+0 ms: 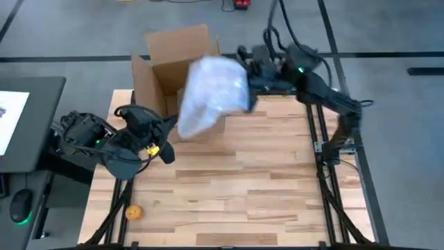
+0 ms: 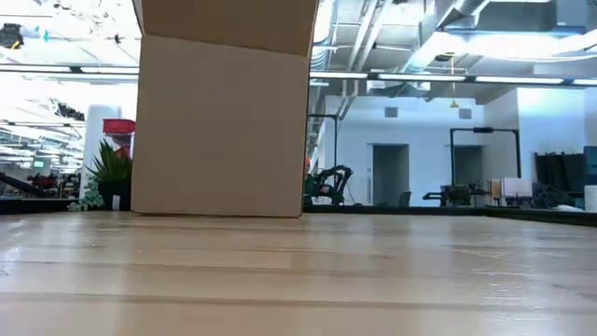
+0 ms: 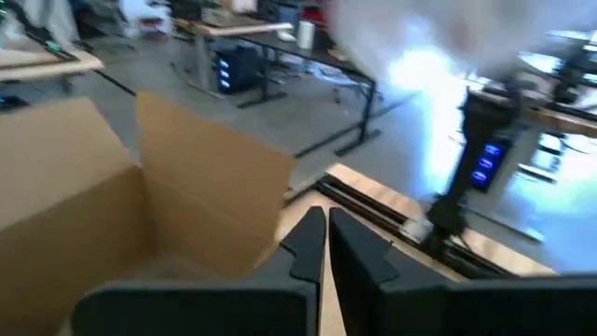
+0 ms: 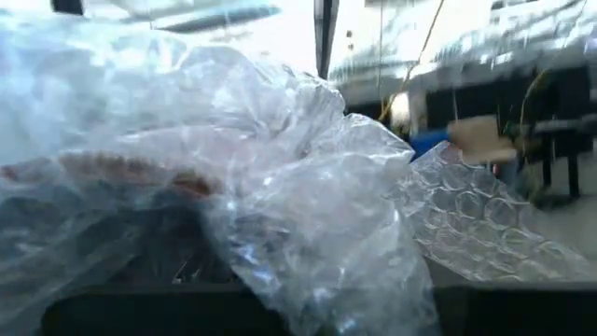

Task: Wrap mug
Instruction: Put the wrapped purple mug into the box

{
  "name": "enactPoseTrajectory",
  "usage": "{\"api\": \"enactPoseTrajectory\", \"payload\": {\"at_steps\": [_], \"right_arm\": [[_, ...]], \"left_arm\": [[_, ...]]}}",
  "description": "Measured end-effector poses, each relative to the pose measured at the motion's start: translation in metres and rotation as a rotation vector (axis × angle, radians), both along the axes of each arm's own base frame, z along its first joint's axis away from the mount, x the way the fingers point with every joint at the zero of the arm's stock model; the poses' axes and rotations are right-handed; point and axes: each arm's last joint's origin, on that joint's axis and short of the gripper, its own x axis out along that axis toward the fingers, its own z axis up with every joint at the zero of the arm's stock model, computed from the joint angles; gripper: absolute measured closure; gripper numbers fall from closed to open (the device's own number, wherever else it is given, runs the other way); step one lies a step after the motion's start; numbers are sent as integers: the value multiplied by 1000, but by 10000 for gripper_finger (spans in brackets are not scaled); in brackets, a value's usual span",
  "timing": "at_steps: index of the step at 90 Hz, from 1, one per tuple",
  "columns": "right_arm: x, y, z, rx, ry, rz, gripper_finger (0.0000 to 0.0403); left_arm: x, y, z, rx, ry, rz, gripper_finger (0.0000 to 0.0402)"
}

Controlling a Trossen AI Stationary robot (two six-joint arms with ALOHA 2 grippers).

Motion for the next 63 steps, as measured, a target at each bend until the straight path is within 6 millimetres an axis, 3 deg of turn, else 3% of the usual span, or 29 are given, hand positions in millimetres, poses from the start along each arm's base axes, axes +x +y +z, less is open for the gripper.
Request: {"api": "enactPoseTrajectory", "payload": {"at_steps": [5,14,31,47,63], "right_arm": [[8,-14,-7,27,-67,3,370],[33,-45,-33,120,-7,-49,370],[71,-100,-97,243,265,-183,370],[85,-120,-144,308,536,-271,370],[74,-121,-171,264,834,-395,370]], "left_arm": [[-2,-5,0,0,2,-27,402],[-4,-11,0,24,48,-94,402],[-5,-15,-2,68,147,-198,402],[-6,-13,-3,149,198,-192,402],[-5,-4,-4,220,205,-92,402]]}}
